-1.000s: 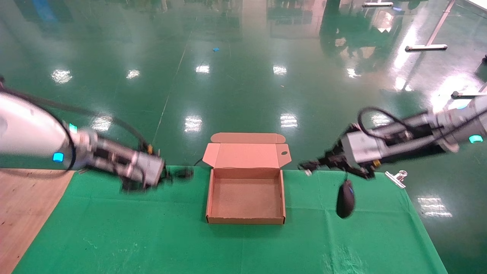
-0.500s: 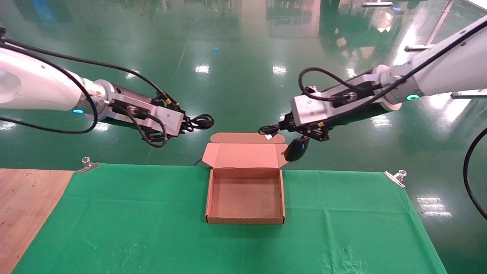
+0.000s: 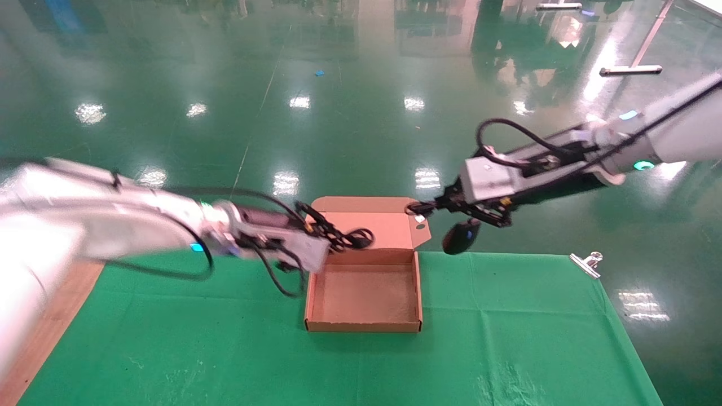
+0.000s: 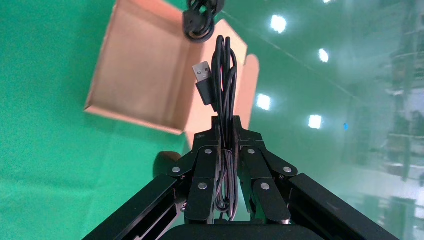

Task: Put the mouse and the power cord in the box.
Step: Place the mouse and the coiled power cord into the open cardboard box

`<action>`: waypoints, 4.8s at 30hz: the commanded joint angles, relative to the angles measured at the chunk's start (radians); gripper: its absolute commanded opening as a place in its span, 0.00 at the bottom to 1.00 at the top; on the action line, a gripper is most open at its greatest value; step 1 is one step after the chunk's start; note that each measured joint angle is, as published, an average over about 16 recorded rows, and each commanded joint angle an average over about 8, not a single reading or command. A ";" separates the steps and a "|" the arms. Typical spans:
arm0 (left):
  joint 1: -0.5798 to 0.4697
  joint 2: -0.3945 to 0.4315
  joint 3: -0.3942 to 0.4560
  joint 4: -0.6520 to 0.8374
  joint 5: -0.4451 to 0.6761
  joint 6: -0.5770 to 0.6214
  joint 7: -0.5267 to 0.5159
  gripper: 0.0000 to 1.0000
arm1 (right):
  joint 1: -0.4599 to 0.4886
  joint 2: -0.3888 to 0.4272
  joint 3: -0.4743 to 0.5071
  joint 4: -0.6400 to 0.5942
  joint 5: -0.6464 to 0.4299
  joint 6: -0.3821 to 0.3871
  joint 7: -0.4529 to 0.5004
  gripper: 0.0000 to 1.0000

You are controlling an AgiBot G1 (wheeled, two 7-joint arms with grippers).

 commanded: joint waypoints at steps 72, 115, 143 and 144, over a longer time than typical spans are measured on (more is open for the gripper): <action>0.227 -0.196 0.763 -0.483 -0.734 -0.297 -0.367 1.00 | -0.078 0.017 0.010 -0.032 0.014 -0.051 -0.035 0.00; 0.343 -0.556 0.412 -0.033 -1.209 0.384 0.135 1.00 | -0.470 -0.148 -0.439 0.497 0.155 0.603 0.323 1.00; 0.378 -0.580 0.335 -0.175 -1.180 0.404 -0.033 1.00 | -0.504 -0.081 -0.357 0.551 0.217 0.530 0.371 1.00; 0.382 -0.583 0.325 -0.192 -1.177 0.408 -0.055 1.00 | -0.513 -0.069 -0.345 0.563 0.232 0.519 0.381 1.00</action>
